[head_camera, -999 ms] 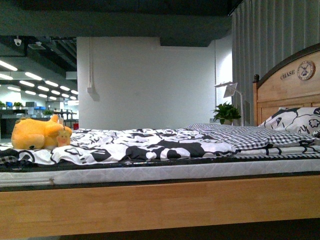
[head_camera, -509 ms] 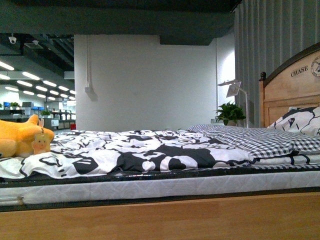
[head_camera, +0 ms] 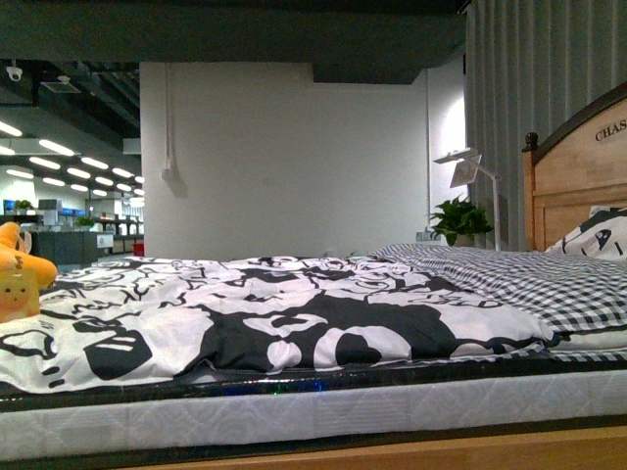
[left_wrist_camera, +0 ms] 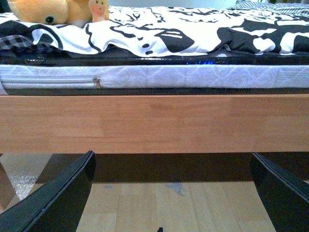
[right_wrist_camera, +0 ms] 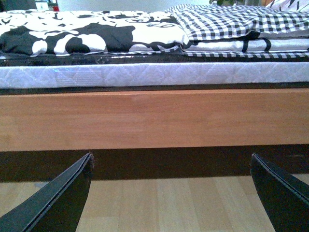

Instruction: Put away toys

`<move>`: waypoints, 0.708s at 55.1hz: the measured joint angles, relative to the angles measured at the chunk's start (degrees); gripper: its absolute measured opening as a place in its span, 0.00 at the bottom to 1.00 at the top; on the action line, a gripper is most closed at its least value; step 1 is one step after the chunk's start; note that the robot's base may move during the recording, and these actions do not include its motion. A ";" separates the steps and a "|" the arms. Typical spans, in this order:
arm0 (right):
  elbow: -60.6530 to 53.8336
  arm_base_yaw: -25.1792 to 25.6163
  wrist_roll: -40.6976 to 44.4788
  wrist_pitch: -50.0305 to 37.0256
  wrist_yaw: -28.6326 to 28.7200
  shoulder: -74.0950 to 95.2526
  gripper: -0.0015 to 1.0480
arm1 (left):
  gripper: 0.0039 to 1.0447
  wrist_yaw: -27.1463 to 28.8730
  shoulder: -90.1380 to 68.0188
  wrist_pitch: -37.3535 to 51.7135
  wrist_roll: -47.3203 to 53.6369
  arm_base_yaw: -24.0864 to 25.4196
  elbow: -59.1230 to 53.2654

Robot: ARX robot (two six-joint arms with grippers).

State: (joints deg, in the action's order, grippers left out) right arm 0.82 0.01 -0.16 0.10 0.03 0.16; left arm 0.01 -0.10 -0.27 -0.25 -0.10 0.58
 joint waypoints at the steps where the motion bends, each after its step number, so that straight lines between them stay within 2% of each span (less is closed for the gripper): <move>1: 0.00 0.00 0.00 0.00 0.00 0.00 0.94 | 0.94 -0.02 0.00 0.00 0.00 0.00 0.00; 39: 0.00 -0.02 0.00 0.00 -0.09 0.00 0.94 | 0.94 -0.04 0.00 0.00 -0.02 0.00 0.00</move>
State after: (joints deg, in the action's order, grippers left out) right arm 0.82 -0.01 -0.16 0.10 -0.05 0.16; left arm -0.03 -0.10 -0.27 -0.27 -0.10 0.58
